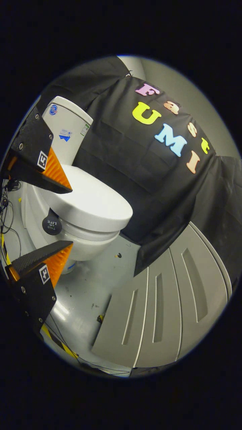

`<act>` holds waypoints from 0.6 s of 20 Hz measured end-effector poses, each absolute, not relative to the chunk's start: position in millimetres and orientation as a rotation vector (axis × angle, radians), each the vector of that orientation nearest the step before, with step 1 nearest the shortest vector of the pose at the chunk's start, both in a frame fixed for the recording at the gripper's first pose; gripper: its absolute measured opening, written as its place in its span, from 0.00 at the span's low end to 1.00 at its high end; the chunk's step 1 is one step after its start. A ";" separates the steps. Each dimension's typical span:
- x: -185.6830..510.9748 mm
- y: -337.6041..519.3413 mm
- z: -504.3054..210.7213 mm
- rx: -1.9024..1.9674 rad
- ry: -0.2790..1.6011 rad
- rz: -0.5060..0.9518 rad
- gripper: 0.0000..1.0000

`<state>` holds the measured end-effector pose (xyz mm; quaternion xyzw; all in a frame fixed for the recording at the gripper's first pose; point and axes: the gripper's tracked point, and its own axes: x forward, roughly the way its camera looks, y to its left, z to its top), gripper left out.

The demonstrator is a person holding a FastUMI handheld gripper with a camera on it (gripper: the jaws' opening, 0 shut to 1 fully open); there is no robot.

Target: Open the toilet lid.

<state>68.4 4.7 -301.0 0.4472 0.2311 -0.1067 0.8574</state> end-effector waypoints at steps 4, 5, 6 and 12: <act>72.0 13.5 -322.2 0.970 0.554 -0.232 0.81; 72.8 15.0 -325.3 0.985 0.562 -0.237 0.79; 73.9 15.6 -328.2 0.999 0.570 -0.244 0.78; 70.2 29.8 -350.8 1.023 0.650 -0.220 0.66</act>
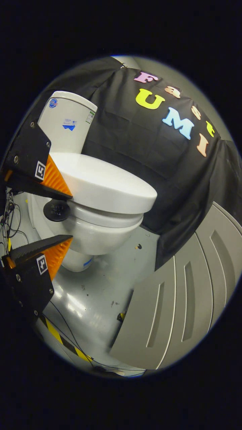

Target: Open the toilet lid.

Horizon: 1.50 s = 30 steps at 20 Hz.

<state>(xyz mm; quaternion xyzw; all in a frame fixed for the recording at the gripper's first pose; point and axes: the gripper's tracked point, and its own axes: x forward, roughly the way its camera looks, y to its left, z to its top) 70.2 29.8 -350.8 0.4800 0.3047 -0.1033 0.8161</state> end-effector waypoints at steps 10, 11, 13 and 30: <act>78.3 26.8 -340.8 1.113 0.631 -0.219 0.26; 79.4 25.9 -338.7 1.113 0.624 -0.226 0.21; 77.9 27.6 -337.2 1.094 0.628 -0.236 0.15; 85.3 26.2 -290.1 1.021 0.590 -0.287 0.00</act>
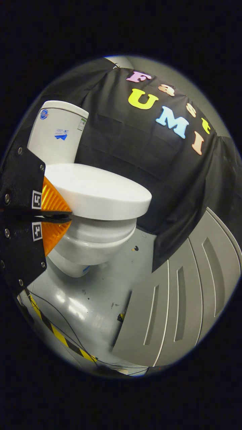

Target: Open the toilet lid.

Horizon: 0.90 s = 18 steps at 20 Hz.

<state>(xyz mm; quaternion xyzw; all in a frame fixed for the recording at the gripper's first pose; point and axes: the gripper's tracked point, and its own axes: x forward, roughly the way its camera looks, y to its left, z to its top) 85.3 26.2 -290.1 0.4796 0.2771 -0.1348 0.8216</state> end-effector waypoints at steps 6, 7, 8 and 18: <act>99.7 43.9 -214.1 0.855 0.503 -0.240 0.00; 103.2 49.7 -199.4 0.808 0.492 -0.218 0.00; 106.8 56.3 -187.3 0.754 0.484 -0.198 0.00; 117.5 94.8 -130.2 0.561 0.433 -0.157 0.00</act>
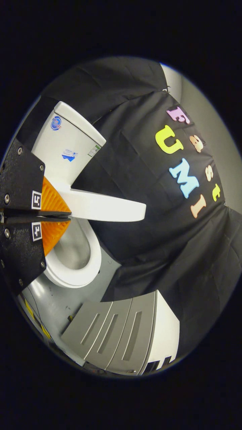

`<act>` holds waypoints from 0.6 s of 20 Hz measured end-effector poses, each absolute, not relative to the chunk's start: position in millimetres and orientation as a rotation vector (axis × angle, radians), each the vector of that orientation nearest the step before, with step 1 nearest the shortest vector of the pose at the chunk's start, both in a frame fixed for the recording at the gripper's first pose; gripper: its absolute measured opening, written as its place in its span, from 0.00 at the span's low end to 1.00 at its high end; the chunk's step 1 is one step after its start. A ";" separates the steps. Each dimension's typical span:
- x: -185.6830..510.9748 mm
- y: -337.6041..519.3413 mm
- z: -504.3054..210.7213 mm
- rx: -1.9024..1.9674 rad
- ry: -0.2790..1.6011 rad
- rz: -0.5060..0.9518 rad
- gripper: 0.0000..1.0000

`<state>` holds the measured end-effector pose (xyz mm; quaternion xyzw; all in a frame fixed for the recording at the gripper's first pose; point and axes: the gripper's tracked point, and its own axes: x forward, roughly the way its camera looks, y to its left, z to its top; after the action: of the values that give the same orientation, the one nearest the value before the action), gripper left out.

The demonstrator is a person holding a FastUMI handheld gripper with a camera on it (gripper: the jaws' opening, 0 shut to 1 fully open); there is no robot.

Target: Open the toilet lid.

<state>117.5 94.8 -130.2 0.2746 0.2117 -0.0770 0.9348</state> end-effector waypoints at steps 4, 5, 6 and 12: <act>123.2 109.9 -111.7 0.441 0.430 -0.175 0.00; 124.4 118.8 -107.0 0.391 0.426 -0.164 0.00; 126.0 126.8 -100.8 0.346 0.418 -0.154 0.00; 133.7 160.5 -74.5 0.188 0.379 -0.101 0.00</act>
<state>133.7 160.5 -74.5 0.0933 0.1881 -0.0503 0.9764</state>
